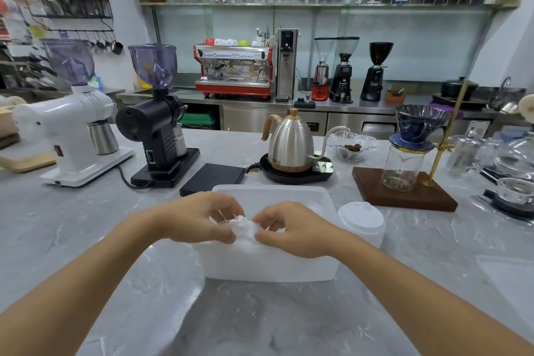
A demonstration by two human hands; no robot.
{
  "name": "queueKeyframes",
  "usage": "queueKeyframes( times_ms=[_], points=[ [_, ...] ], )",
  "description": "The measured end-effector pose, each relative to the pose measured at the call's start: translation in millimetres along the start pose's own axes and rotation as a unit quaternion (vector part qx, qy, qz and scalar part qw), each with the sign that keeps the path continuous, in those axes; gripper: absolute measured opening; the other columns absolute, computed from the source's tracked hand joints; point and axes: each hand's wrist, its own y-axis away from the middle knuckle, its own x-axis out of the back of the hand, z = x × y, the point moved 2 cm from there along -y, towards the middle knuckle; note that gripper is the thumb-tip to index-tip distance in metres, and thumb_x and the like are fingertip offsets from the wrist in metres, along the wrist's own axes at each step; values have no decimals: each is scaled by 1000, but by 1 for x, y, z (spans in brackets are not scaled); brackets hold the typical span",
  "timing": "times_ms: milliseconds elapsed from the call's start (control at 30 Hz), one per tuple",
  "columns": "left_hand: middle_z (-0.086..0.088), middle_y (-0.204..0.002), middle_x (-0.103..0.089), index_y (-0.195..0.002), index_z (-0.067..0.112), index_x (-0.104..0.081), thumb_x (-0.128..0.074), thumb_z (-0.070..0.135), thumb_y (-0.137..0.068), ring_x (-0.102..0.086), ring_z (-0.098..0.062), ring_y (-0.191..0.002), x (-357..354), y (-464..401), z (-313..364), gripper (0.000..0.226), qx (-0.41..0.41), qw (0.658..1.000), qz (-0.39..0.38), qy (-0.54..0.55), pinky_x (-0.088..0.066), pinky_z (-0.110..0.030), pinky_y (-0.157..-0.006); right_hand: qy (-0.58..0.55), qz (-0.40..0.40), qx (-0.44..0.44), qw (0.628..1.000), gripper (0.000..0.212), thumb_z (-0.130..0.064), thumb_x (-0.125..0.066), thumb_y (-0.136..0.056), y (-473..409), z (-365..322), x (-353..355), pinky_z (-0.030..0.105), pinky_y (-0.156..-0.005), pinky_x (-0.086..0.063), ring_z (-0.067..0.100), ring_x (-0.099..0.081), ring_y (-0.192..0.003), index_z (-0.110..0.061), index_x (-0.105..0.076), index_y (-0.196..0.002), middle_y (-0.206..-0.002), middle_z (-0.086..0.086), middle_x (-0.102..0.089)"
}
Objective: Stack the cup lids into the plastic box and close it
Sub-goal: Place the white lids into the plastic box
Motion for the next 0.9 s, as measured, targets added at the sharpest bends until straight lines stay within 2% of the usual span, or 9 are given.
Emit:
queueKeyframes(
  times_ms=[200,333,467,533,600,667,767,900],
  points=[
    [16,-113,-70,-117,37,-67,-70,46,-71,-66,2,-105,-1,1,2,48,-3,1000,4,-1,-54,-33,-99,11,3,-6,1000,42,-40,-64,-91,-3,3,2,34,-94,-55,9,-66,-96,-20,-63,-128,-106,-8,-69],
    [19,-113,-69,-118,38,-66,-68,54,-68,-65,5,-105,0,1,1,53,-6,1000,7,-5,-54,-34,-100,8,6,-7,1000,40,-36,-64,-92,-3,4,5,33,-95,-54,10,-66,-99,-21,-62,-130,-109,-7,-68],
    [18,-112,-72,-119,36,-67,-66,68,-71,-67,5,-106,8,4,1,57,-30,998,46,9,-54,-33,-100,-5,52,4,999,33,-27,-64,-94,5,7,24,29,-93,-53,12,-67,-100,-19,-64,-126,-110,-3,-71],
    [14,-109,-74,-115,31,-70,-71,59,-81,-70,3,-102,13,2,7,45,-54,993,97,35,-56,-29,-97,-12,90,7,996,29,-22,-64,-94,12,10,40,24,-89,-54,13,-68,-99,-17,-66,-122,-107,-2,-72],
    [10,-103,-77,-109,26,-72,-74,37,-91,-72,-1,-96,14,-3,20,22,-84,980,164,78,-58,-25,-95,-31,128,3,991,25,-18,-64,-94,23,16,58,16,-84,-54,12,-69,-97,-16,-68,-119,-106,0,-73],
    [8,-97,-77,-103,25,-74,-73,24,-93,-73,-3,-92,13,-8,41,10,-115,963,218,105,-57,-17,-90,-49,169,-4,984,22,-15,-66,-94,35,23,75,15,-82,-55,13,-70,-95,-15,-70,-115,-103,0,-74],
    [10,-85,-77,-91,27,-74,-72,13,-93,-74,-3,-83,1,-19,81,14,-158,941,248,166,-57,-13,-78,-71,241,-26,968,16,-14,-66,-94,56,39,95,23,-82,-58,15,-72,-89,-20,-71,-108,-97,-1,-76],
    [12,-70,-70,-86,20,-73,-71,3,-91,-65,-3,-68,-32,-34,142,18,-199,906,256,272,-57,-20,-71,-106,321,-60,939,15,-10,-66,-92,84,66,110,28,-75,-60,17,-73,-81,-23,-72,-97,-87,2,-76]
  ],
)
